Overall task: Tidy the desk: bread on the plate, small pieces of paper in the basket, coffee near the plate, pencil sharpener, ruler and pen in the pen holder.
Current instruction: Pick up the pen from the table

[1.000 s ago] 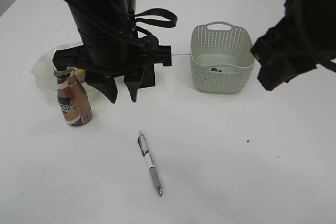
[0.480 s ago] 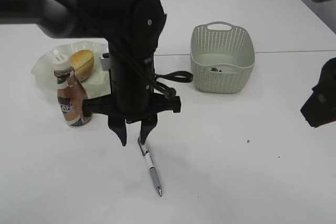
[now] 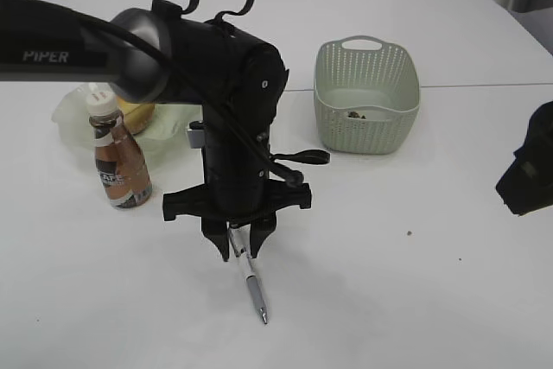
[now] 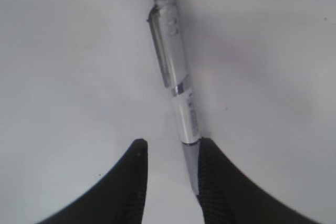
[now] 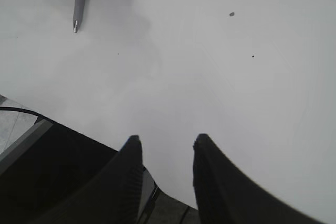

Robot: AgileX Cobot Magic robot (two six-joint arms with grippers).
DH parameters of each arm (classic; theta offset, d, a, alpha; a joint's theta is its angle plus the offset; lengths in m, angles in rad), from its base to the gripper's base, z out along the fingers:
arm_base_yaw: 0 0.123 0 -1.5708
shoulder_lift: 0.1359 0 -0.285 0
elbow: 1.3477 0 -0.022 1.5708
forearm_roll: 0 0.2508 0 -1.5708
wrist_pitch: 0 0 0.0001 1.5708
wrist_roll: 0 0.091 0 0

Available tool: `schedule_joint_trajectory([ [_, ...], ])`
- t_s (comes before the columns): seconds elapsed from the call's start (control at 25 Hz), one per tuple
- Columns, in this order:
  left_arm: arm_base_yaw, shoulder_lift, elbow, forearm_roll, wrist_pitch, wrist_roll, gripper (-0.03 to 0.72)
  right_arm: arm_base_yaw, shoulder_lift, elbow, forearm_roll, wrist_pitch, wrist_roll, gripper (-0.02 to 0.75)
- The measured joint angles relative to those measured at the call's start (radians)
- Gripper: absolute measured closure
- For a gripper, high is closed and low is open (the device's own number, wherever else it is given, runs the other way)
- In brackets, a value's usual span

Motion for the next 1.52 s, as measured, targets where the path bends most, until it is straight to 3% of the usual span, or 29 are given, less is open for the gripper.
schedule_joint_trajectory([
  [0.44,0.000,0.004,0.000,0.006,-0.076,0.021,0.465,0.000,0.000,0.000,0.002,0.000,0.000,0.491],
  [0.92,0.000,0.004,0.000,-0.001,-0.016,0.027,0.470,0.000,0.000,0.000,0.051,0.000,0.000,0.491],
  [1.28,0.007,0.004,0.000,-0.042,-0.045,-0.156,0.444,0.000,-0.002,0.000,0.057,0.000,0.000,0.491],
  [1.52,0.041,0.004,0.000,-0.050,-0.047,-0.193,0.416,0.000,-0.017,0.000,0.057,0.000,0.000,0.491],
])
